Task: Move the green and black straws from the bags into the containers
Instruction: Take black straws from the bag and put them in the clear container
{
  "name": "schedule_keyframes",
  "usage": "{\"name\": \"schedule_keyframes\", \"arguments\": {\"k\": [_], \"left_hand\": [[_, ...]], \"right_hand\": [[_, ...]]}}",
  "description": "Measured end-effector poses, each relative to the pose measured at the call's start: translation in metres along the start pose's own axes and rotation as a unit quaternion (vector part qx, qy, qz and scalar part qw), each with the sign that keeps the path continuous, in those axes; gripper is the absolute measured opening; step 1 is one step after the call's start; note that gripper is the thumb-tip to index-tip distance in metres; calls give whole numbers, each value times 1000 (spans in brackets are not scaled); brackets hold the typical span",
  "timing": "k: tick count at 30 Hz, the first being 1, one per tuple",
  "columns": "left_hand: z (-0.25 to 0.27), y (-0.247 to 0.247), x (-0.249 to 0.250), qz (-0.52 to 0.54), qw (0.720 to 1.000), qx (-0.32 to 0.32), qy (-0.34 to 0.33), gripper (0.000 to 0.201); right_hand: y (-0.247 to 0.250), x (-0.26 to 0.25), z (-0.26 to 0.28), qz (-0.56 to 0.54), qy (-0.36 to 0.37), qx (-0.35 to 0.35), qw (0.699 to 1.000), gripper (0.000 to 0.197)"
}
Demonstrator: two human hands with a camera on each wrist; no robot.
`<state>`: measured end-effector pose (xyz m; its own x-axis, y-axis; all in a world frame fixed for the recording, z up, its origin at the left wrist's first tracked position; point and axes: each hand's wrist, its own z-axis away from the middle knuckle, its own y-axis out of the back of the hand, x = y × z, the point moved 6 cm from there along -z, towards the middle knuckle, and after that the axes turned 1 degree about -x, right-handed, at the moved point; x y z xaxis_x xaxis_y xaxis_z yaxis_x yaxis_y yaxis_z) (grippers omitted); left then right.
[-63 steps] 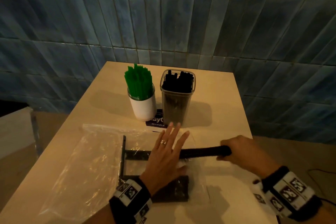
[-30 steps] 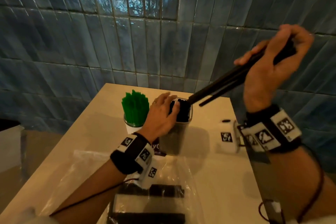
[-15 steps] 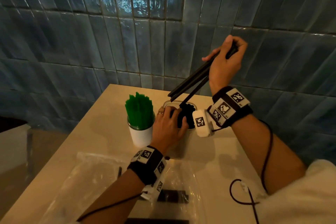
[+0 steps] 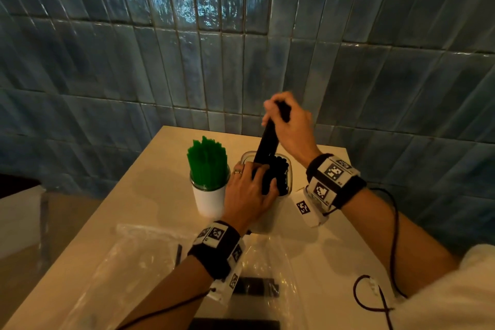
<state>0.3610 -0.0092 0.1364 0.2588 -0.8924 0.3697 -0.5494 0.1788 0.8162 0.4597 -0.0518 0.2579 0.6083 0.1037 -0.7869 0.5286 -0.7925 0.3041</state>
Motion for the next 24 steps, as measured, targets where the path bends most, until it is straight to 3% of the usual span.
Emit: {"name": "schedule_keyframes", "arguments": {"k": [3, 5, 8, 11, 15, 17, 21, 24], "left_hand": [[3, 1, 1, -7, 1000, 4, 1, 48], [3, 2, 1, -13, 1000, 7, 0, 47], [4, 2, 0, -20, 1000, 3, 1, 51], [4, -1, -2, -17, 1000, -15, 14, 59], [5, -2, -2, -17, 1000, -4, 14, 59], [5, -1, -1, -17, 1000, 5, 9, 55], [3, 1, -1, -12, 1000, 20, 4, 53], [3, 1, -1, -2, 1000, 24, 5, 54]], "right_hand": [[-20, 20, 11, 118, -69, -164, 977, 16], [-24, 27, 19, 160, -101, -223, 956, 29], [-18, 23, 22, 141, -102, -174, 969, 59], [-14, 18, 26, 114, -82, -123, 982, 76], [-13, 20, 34, 96, -66, -105, 988, 101], [-17, 25, 36, 129, -58, -126, 982, 93], [-21, 36, 38, 199, -57, -150, 967, 39], [-22, 44, 42, 280, -60, -175, 942, 33]]}}
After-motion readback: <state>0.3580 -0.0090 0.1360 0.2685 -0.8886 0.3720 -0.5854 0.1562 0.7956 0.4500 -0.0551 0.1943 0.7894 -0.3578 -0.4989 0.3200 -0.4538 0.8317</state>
